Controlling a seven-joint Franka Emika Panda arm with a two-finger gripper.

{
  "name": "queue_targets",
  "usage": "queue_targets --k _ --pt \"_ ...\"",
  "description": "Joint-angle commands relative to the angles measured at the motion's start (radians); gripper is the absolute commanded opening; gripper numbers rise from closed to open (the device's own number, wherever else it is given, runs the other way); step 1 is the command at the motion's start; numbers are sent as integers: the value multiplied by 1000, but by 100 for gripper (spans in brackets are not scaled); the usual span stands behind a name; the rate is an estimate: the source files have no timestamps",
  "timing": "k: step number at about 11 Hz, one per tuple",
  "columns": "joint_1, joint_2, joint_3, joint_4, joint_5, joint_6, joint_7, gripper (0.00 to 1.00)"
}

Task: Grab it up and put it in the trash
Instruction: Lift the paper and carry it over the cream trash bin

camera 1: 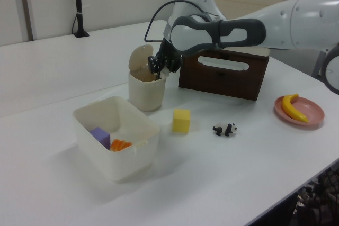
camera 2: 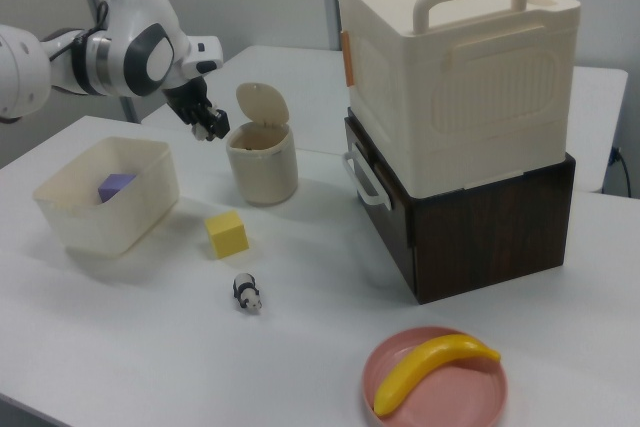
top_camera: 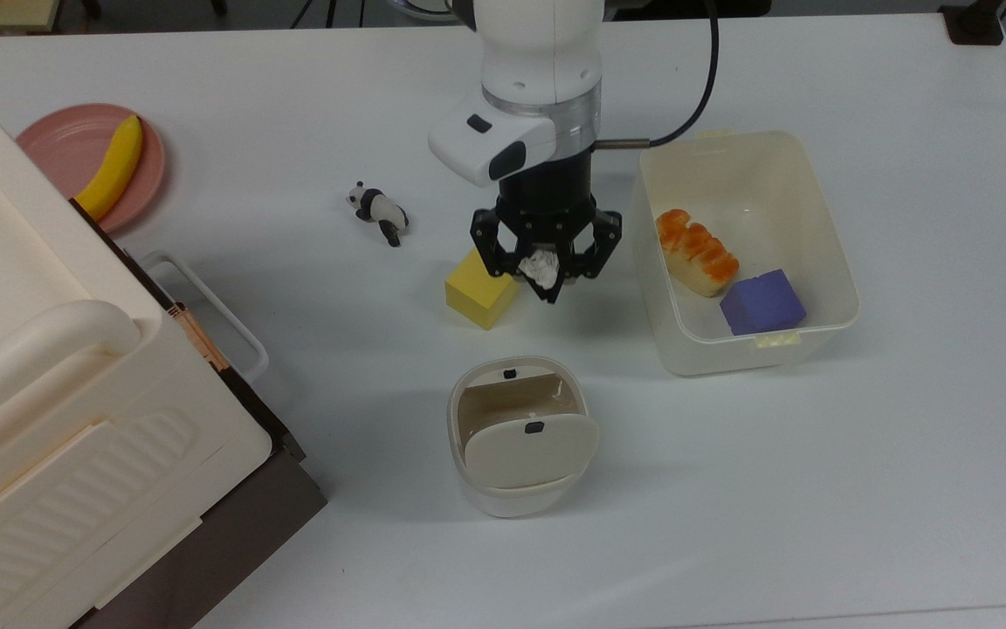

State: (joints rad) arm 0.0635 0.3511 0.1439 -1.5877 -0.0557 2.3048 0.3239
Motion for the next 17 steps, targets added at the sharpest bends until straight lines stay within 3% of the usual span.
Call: queue_targets --k 1,4,12,13,14,15,17 --pt "10 77 -6 89 -58 96 17 0" --pt "7 109 -6 123 -98 160 15 0" --pt "-4 192 -20 126 -108 407 17 0" --pt "-7 193 -20 126 -108 418 18 8" --pt "-7 193 -20 124 -110 420 18 35" --pt "-7 193 -20 124 -113 420 17 98" --pt "-8 193 -20 123 -165 420 18 100"
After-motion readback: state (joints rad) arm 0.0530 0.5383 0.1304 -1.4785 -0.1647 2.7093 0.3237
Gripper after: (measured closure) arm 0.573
